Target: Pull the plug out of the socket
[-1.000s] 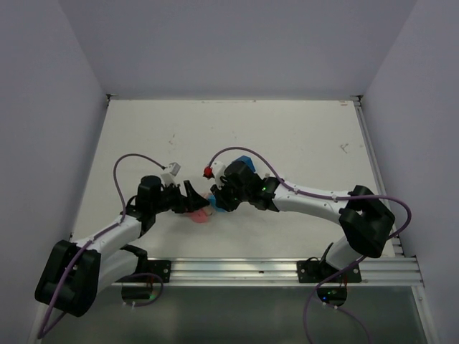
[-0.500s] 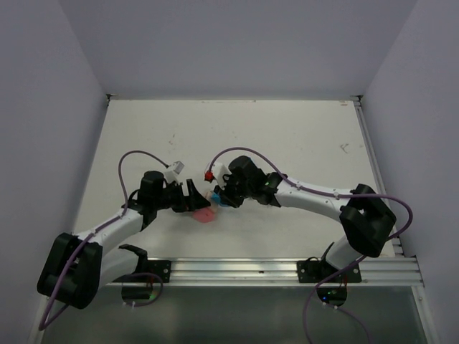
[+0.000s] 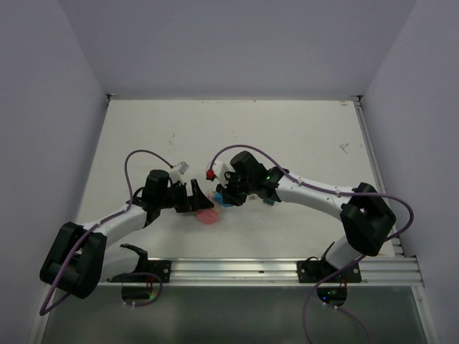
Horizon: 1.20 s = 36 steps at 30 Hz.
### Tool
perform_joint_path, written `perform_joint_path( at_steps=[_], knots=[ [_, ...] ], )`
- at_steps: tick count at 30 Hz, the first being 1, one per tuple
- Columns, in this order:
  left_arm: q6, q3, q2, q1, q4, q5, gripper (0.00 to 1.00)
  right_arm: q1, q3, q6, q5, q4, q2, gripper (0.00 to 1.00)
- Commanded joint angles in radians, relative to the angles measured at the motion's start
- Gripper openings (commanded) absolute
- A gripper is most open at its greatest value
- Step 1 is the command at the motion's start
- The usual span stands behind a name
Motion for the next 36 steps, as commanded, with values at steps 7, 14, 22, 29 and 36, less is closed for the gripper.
perform_joint_path(
  at_steps=[7, 14, 22, 29, 36],
  knots=[
    [-0.058, 0.065, 0.046, -0.034, 0.100, -0.015, 0.88, 0.002, 0.043, -0.011, -0.044, -0.005, 0.009, 0.00],
    [-0.056, 0.053, 0.101, -0.069, 0.091, -0.030, 0.80, 0.000, 0.044, 0.000, -0.036, 0.004, 0.014, 0.00],
    [-0.064, 0.048, 0.123, -0.085, 0.092, -0.057, 0.52, 0.000, 0.034, 0.014, -0.045, 0.001, 0.000, 0.00],
    [-0.048, 0.047, 0.104, -0.085, 0.054, -0.118, 0.09, 0.000, 0.008, 0.031, -0.042, -0.020, -0.047, 0.00],
    [-0.028, 0.048, 0.072, -0.085, -0.035, -0.230, 0.00, 0.000, -0.021, 0.037, -0.033, -0.034, -0.103, 0.00]
  ],
)
